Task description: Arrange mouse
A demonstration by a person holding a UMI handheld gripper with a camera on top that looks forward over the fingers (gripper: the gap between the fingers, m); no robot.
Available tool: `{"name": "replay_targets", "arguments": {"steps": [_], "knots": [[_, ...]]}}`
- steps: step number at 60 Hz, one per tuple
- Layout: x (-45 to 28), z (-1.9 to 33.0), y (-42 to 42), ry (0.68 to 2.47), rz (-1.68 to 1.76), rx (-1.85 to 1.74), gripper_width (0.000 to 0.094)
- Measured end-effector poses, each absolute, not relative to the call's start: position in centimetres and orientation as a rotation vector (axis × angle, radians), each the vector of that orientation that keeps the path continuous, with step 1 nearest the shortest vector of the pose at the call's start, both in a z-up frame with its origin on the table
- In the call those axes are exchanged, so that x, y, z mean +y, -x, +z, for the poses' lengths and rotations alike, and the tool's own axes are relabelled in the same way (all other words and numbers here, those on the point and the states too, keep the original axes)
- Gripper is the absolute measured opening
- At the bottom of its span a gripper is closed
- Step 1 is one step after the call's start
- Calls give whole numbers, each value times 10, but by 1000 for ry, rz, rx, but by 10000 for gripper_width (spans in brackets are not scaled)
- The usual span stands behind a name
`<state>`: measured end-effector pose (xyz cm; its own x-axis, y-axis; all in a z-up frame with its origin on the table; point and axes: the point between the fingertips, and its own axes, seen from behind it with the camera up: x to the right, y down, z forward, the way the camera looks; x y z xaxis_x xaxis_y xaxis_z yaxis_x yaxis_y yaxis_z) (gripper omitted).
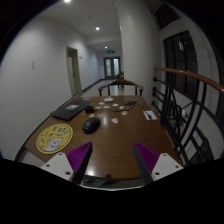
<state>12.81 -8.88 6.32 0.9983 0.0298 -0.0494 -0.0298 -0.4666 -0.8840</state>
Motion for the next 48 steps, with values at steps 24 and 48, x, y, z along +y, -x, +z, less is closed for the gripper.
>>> {"name": "replay_targets", "arguments": {"steps": [24,48], "knots": [[-15,29,-57,2123,161,-181,838],[118,-18,-15,2206,50,-111,763]]}}
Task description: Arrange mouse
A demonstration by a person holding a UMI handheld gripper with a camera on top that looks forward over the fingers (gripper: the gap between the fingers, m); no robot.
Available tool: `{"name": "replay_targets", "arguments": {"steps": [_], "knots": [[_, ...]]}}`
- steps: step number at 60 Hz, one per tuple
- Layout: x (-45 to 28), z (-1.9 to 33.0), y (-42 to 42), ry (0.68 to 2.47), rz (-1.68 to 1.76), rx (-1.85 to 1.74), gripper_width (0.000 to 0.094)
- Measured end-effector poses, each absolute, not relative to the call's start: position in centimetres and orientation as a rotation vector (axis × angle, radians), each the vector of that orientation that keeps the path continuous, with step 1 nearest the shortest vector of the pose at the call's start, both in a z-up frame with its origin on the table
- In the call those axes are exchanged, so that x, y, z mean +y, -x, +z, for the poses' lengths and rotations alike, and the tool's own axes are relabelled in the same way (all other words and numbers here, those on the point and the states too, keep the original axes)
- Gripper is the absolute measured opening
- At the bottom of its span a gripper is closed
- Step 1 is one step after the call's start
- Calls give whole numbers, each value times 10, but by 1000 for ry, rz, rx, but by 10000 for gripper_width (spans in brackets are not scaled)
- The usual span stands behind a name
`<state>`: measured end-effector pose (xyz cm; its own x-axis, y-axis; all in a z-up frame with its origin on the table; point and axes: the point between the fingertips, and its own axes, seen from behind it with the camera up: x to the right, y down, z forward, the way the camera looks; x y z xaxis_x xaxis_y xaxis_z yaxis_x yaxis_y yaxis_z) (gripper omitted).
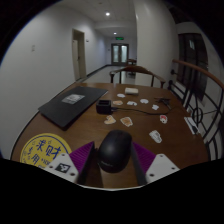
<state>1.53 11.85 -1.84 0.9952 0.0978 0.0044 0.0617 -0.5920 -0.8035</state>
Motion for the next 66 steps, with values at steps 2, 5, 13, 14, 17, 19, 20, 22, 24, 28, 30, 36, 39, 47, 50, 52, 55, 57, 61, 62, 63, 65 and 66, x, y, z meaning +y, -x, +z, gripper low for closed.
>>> {"name": "replay_targets", "arguments": {"steps": [2,5,13,14,17,19,20,22,24,28,30,36,39,47,50,52,55,57,61,62,63,65,66], "knots": [[123,-19,-15,2204,43,-98,627],[125,-19,-11,2211,68,-97,518],[127,-18,-9,2210,136,-112,376],[127,-18,-9,2211,141,-119,370],[124,-17,-11,2216,144,-132,364],[117,-14,-13,2226,141,-105,349],[115,-10,-14,2224,141,-88,350],[110,4,-14,2196,146,-67,347],[107,26,-10,2148,150,-72,349],[90,77,11,2040,147,-111,347],[80,103,26,1985,165,-121,348],[49,156,85,1885,265,-113,346],[35,155,114,1884,292,-133,347],[23,84,169,2025,289,-210,344],[13,51,179,2095,275,-213,346],[13,32,179,2132,258,-219,345],[14,10,174,2177,223,-211,347],[8,-1,172,2197,201,-205,345],[9,-13,168,2201,192,-188,370],[9,-13,168,2196,190,-190,373],[8,-15,167,2200,185,-194,384],[7,-13,168,2202,181,-208,428],[6,-14,168,2207,177,-216,436]]}}
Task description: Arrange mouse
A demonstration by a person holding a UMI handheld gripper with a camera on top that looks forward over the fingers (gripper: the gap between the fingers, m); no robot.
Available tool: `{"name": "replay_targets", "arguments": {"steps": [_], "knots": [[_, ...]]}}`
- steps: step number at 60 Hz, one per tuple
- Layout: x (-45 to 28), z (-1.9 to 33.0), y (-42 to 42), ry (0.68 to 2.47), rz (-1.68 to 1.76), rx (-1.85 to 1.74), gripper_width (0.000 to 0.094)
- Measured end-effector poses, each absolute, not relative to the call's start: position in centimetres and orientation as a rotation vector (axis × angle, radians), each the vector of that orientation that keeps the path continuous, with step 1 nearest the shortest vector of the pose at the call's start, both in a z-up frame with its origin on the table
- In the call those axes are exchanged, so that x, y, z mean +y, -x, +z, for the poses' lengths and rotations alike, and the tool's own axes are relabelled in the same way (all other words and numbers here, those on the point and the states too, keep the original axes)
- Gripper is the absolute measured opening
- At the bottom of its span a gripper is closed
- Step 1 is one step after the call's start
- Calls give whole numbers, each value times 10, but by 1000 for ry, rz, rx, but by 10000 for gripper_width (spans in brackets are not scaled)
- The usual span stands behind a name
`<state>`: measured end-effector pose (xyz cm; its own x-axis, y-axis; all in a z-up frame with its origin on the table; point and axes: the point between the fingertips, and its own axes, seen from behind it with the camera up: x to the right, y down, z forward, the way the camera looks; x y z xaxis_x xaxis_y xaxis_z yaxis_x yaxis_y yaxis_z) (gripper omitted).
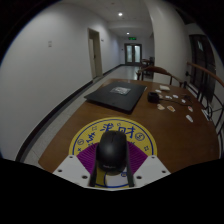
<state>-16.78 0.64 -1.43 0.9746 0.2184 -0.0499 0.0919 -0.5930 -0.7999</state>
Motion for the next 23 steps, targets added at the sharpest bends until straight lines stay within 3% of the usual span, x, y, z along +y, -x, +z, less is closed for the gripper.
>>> {"name": "replay_targets", "arguments": {"steps": [5,12,15,23], "knots": [[5,-15,169,2212,174,-285,535],[-15,-9,168,2209,204,-389,887],[-25,-4,161,2185,193,-434,841],[-59,9,135,2146,248,-448,848]]}}
